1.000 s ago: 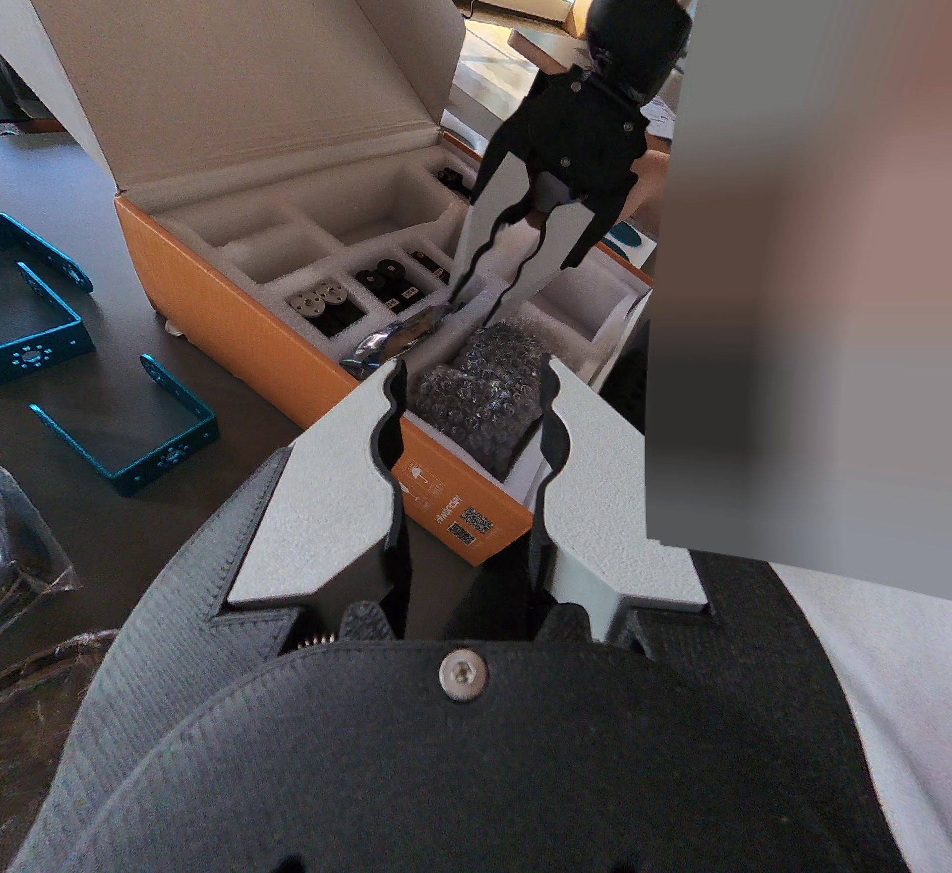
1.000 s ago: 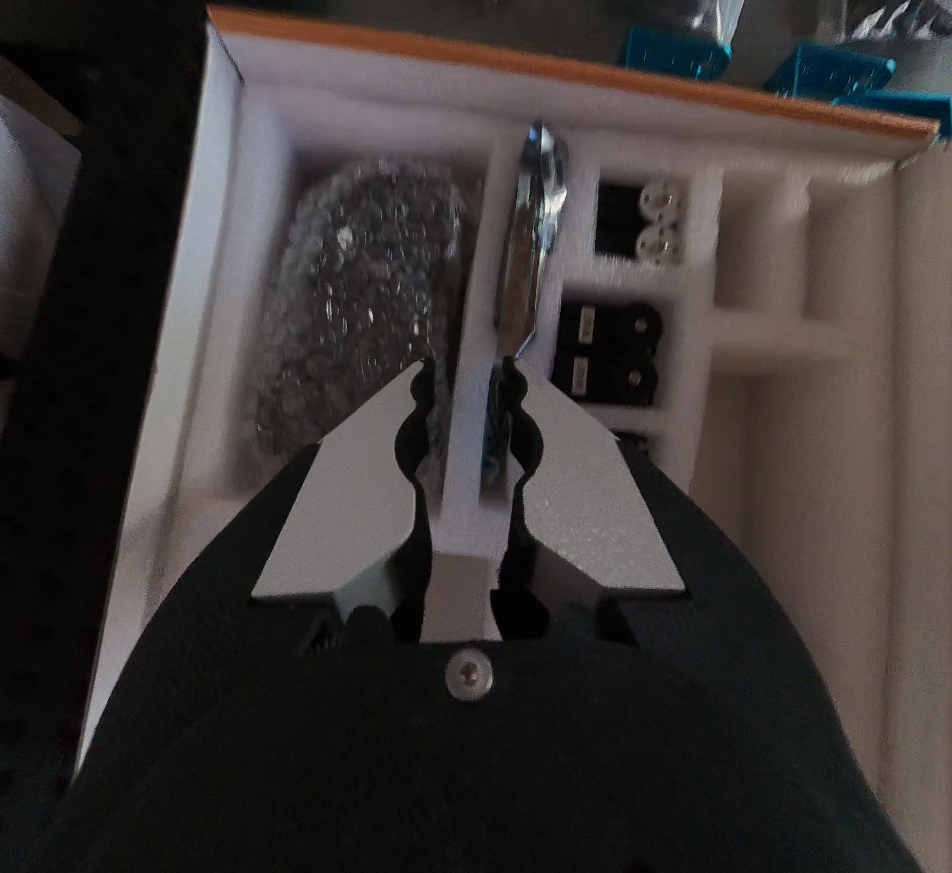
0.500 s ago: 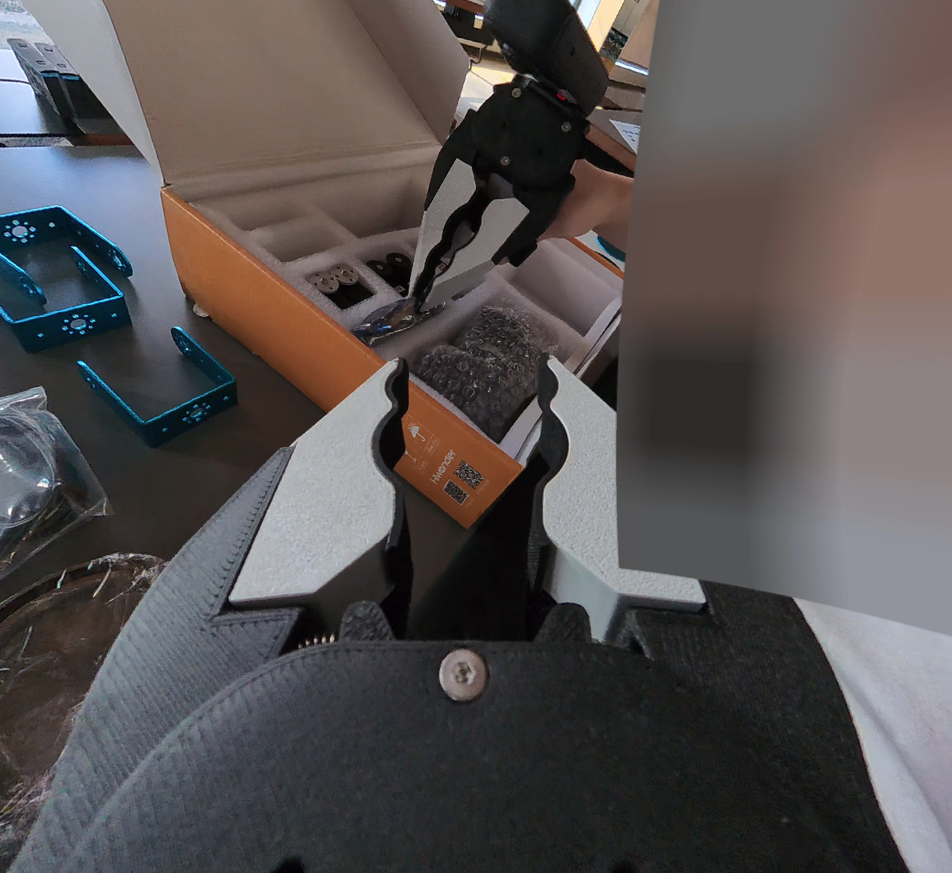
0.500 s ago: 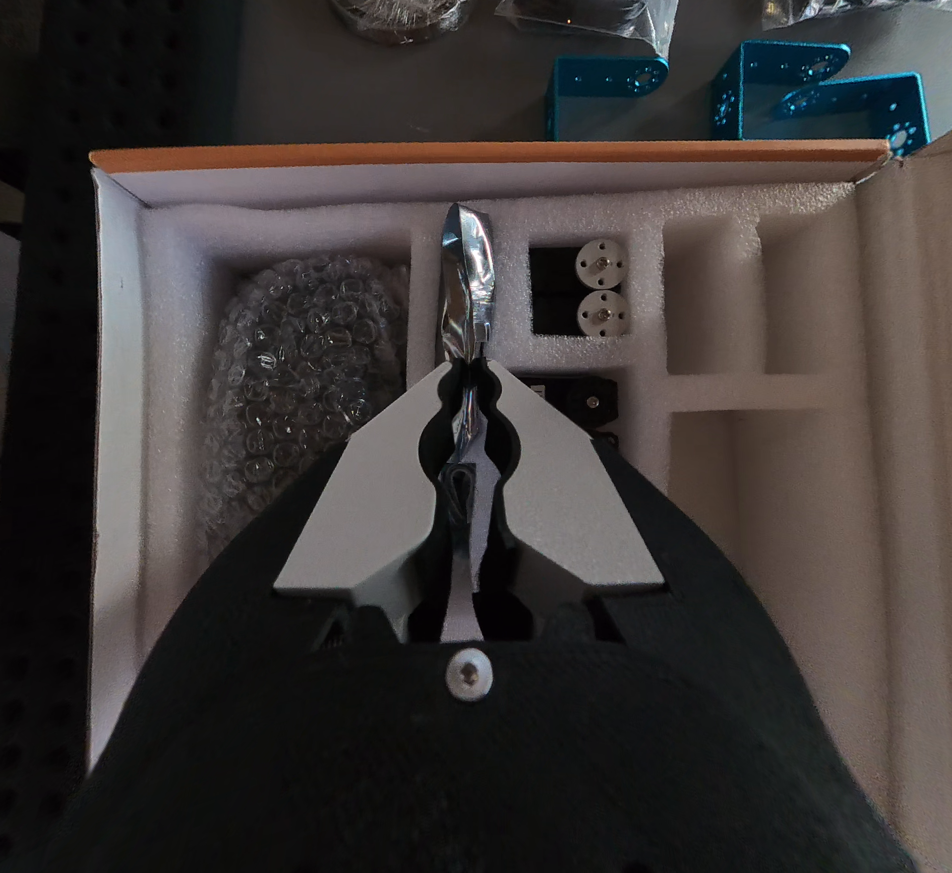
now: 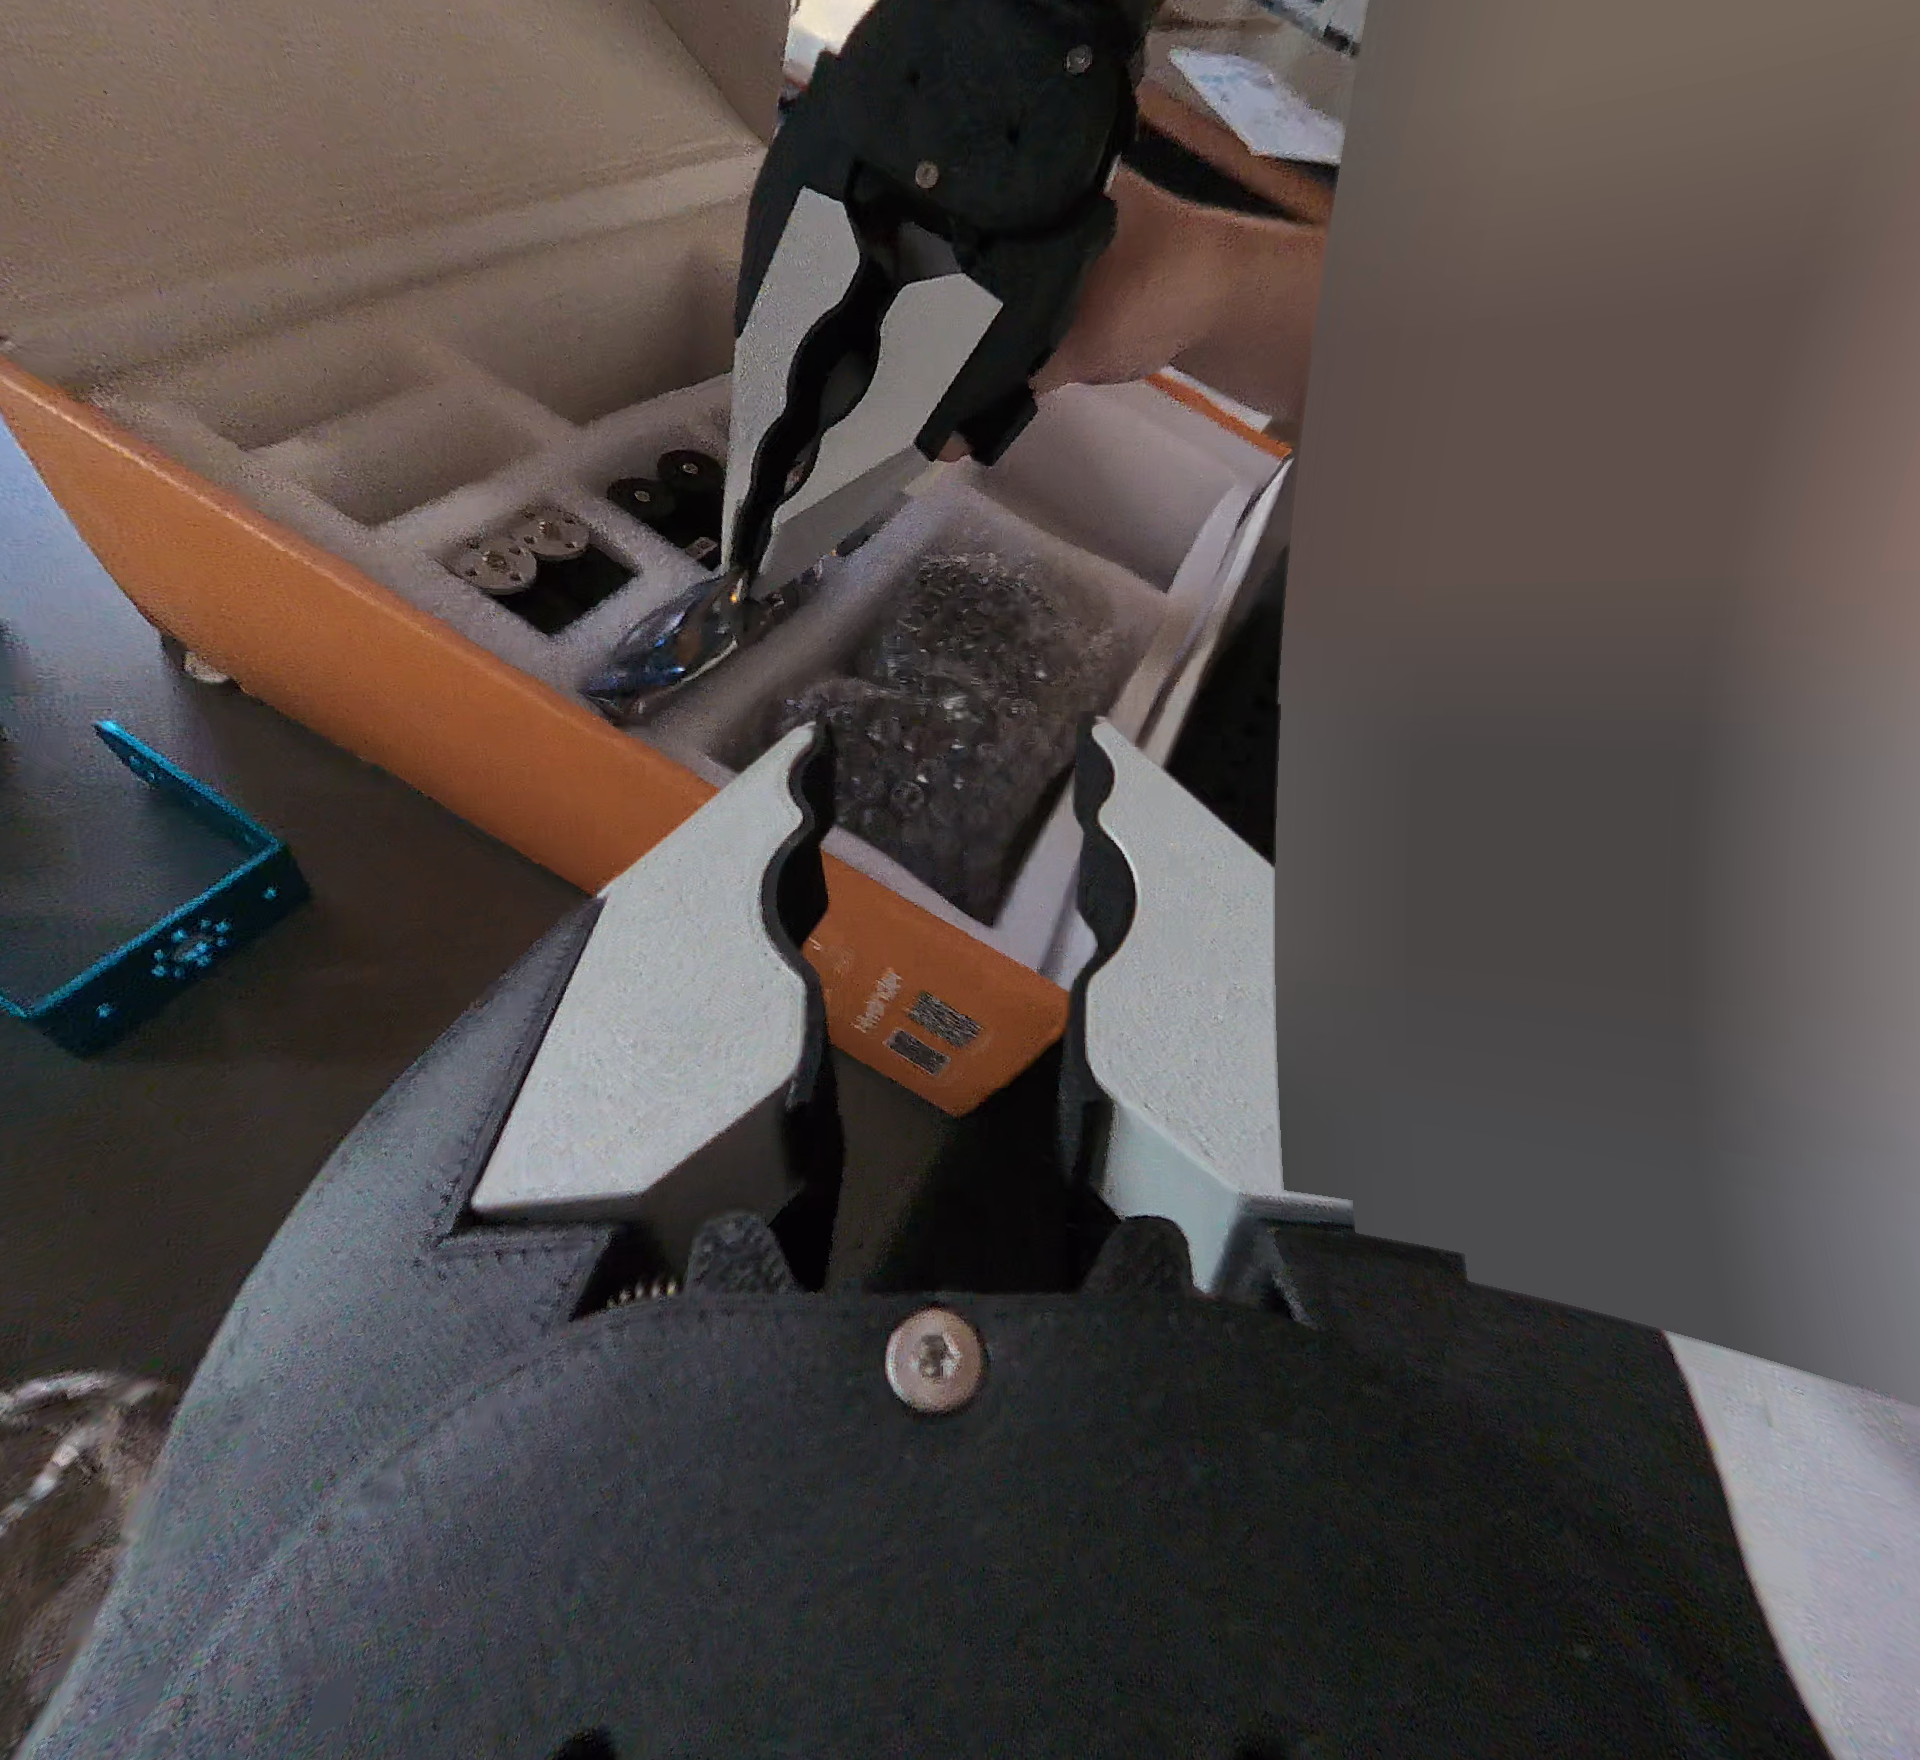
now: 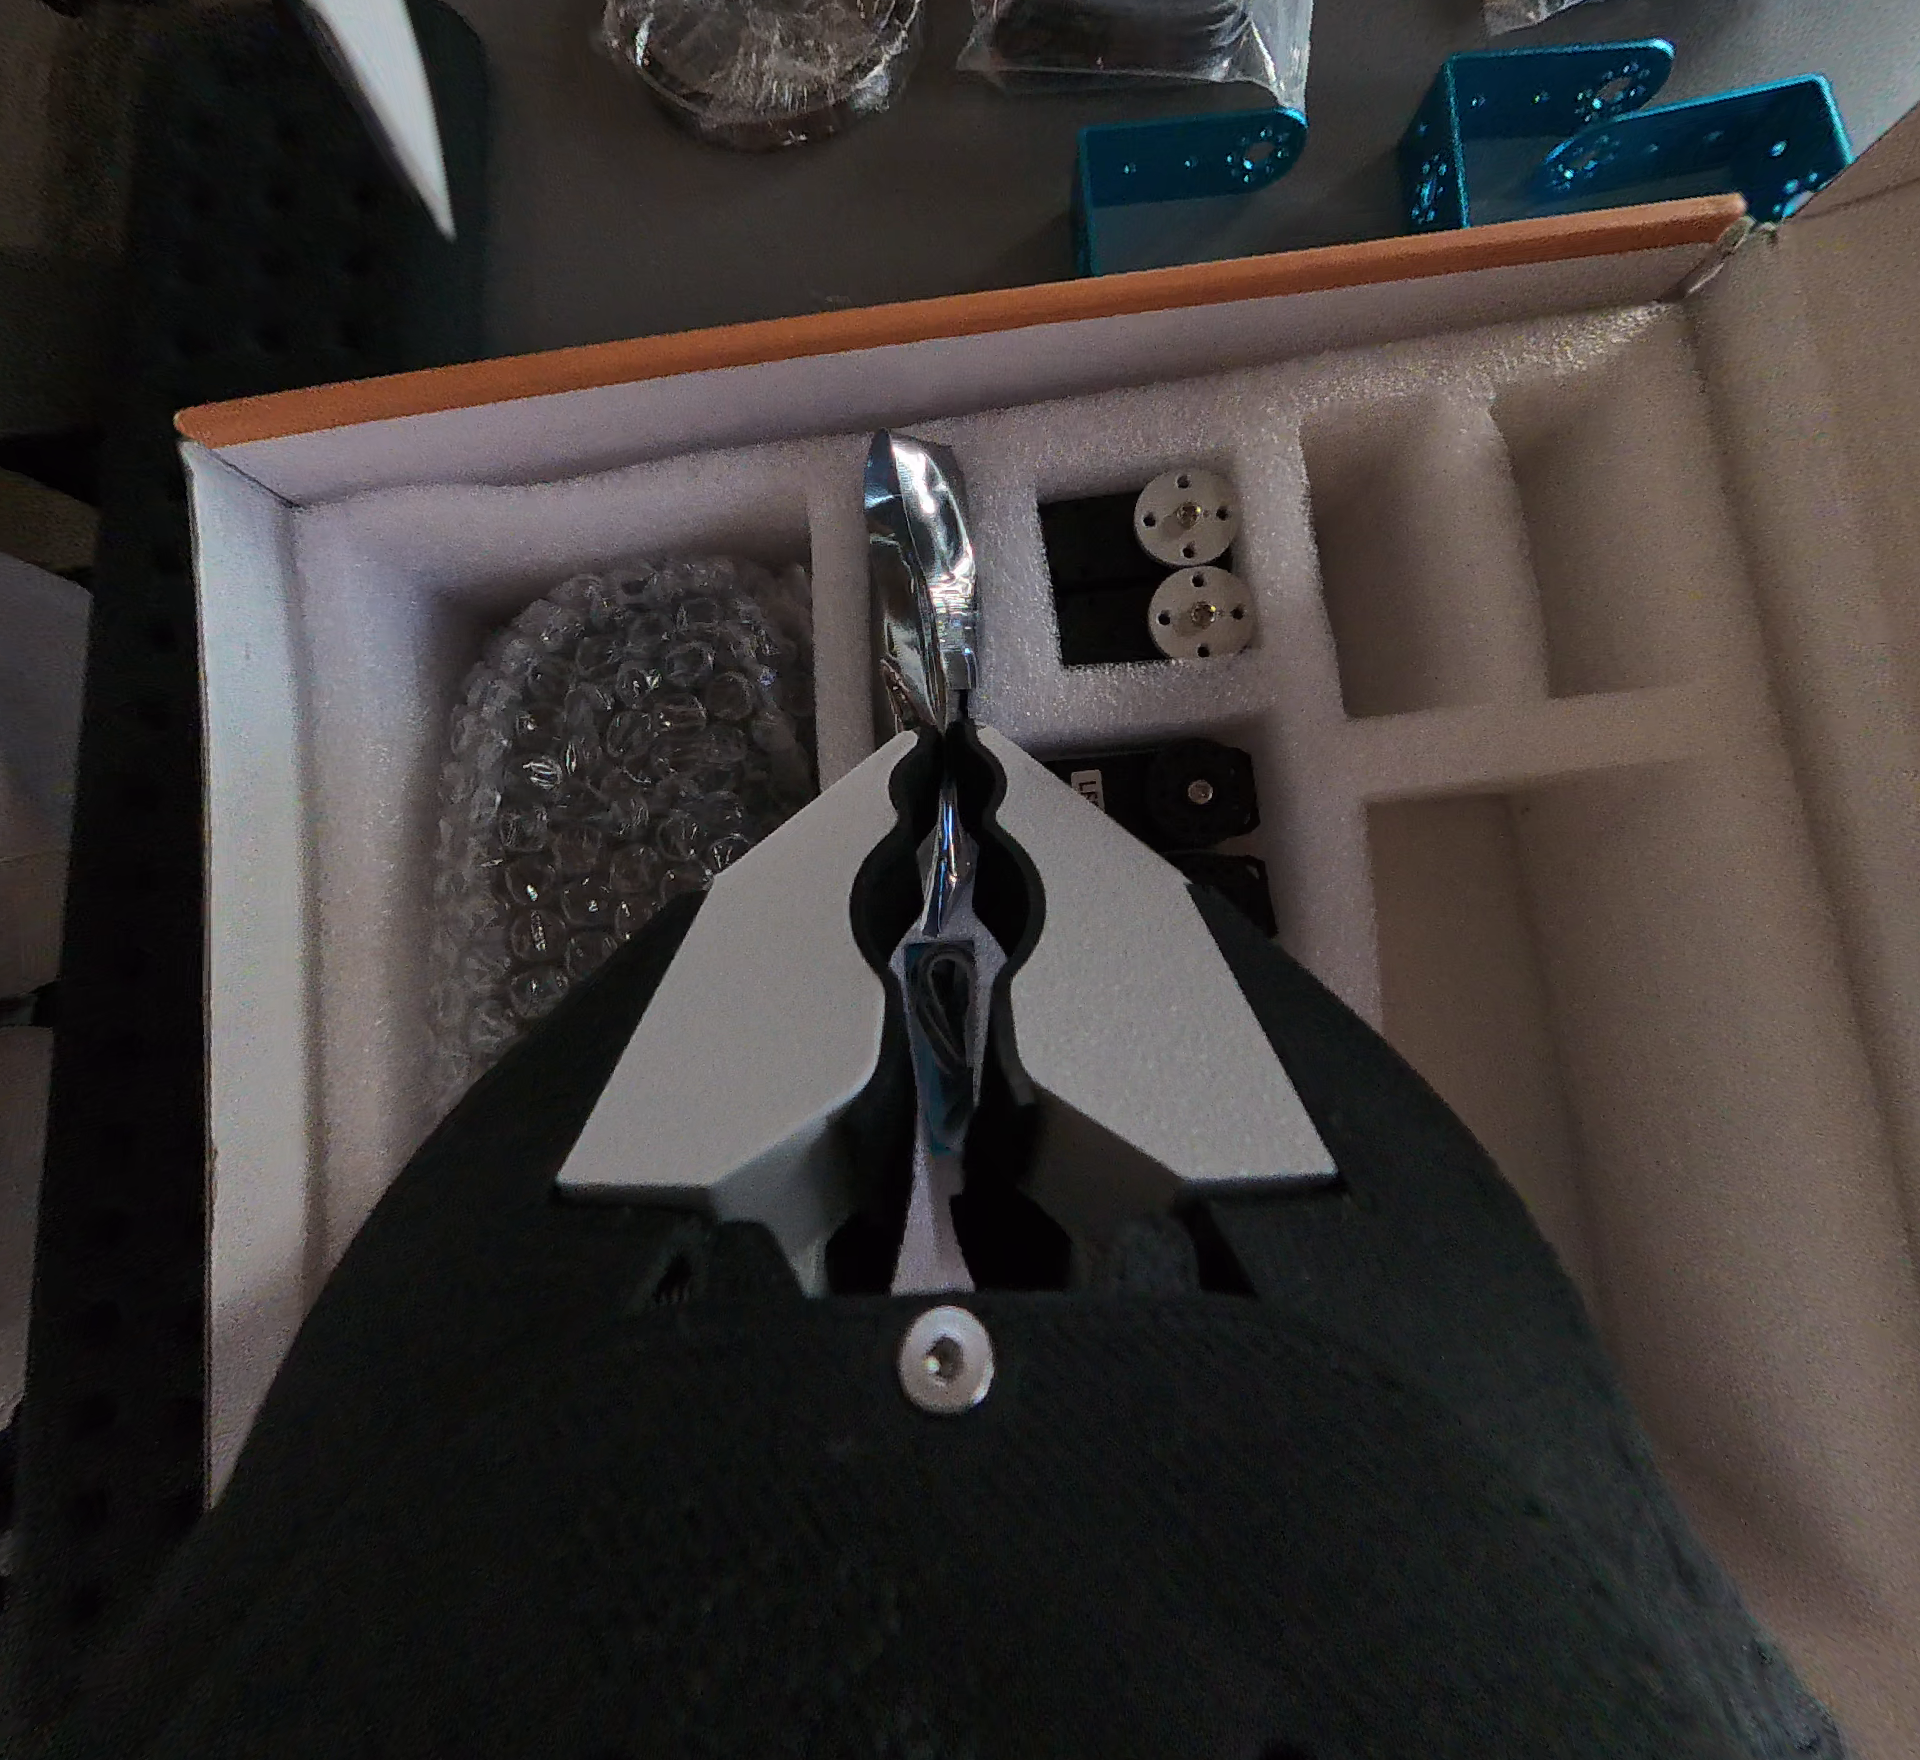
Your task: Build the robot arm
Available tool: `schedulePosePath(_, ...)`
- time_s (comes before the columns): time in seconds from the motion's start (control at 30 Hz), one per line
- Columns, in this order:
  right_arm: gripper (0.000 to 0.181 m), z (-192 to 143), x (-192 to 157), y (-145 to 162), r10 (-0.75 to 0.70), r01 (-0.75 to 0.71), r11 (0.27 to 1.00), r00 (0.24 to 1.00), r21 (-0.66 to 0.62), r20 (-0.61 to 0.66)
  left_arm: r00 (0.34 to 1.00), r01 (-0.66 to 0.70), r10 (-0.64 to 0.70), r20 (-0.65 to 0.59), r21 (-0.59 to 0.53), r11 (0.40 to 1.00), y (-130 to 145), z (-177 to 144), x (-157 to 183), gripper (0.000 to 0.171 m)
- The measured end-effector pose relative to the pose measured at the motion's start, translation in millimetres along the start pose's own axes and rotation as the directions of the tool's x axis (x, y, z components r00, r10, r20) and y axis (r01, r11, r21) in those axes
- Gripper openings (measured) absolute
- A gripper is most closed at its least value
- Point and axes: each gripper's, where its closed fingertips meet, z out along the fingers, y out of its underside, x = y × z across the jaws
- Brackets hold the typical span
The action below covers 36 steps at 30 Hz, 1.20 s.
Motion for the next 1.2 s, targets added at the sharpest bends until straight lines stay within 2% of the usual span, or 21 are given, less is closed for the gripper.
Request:
schedulePosePath(0.03,0.001,-0.9,0.2,-0.3,0.004,-0.004,1.000,1.000,0.001,0.006,0.999,-0.033,0.034,0.020,-0.039,0.999,2.0,10.1,-6.6,0.039)
schedulePosePath(0.17,0.000,-2.9,-1.1,-0.5,-0.005,0.006,0.999,1.000,0.035,-0.016,0.985,-0.102,0.133,0.108,-0.257,0.961,23.1,45.3,-39.5,0.023)
schedulePosePath(0.2,0.000,-4.0,-2.1,-0.7,-0.010,0.011,0.999,1.000,0.044,-0.021,0.987,-0.093,0.127,0.102,-0.286,0.954,25.9,50.3,-40.8,0.000)
schedulePosePath(0.3,0.000,-9.4,-4.5,-2.0,-0.008,0.011,0.997,0.999,0.080,-0.038,0.977,-0.059,0.122,0.175,-0.326,0.943,25.6,52.2,-54.4,0.000)
schedulePosePath(0.43,0.000,-8.1,-5.0,-1.5,-0.043,0.050,0.996,0.995,0.075,-0.087,0.935,-0.116,0.249,0.251,-0.448,0.887,30.2,52.5,-58.7,0.000)
schedulePosePath(0.67,0.001,-8.6,-6.0,-0.1,-0.076,0.091,0.993,0.979,0.070,-0.190,0.941,-0.035,0.223,0.253,-0.585,0.810,38.2,54.4,-60.5,0.000)
schedulePosePath(0.83,0.000,-11.6,-7.1,2.1,-0.079,0.103,0.991,0.966,0.084,-0.244,0.957,0.021,0.161,0.242,-0.611,0.792,40.4,57.8,-59.0,0.000)
schedulePosePath(0.9,0.000,-11.8,-8.5,3.1,-0.187,0.212,0.976,0.936,0.053,-0.299,0.958,0.021,0.158,0.241,-0.606,0.795,40.0,59.0,-58.6,0.000)
schedulePosePath(0.97,0.001,-10.3,-7.0,3.3,-0.229,0.260,0.964,0.917,0.057,-0.326,0.957,0.010,0.164,0.240,-0.591,0.807,38.4,59.0,-59.0,0.000)
schedulePosePath(1.03,0.002,-8.9,-5.3,4.4,-0.168,0.202,0.975,0.944,0.092,-0.284,0.959,-0.019,0.173,0.226,-0.554,0.832,33.8,57.7,-58.7,0.000)
schedulePosePath(1.13,0.010,-8.9,-6.6,5.8,-0.080,0.101,0.989,0.979,0.104,-0.190,0.932,-0.192,0.313,0.182,-0.486,0.853,13.0,60.0,-57.1,0.002)
schedulePosePath(1.2,0.009,-14.3,-7.6,2.8,-0.110,0.134,0.983,0.976,0.124,-0.187,0.878,-0.337,0.456,0.142,-0.493,0.802,5.4,69.0,-61.6,0.019)
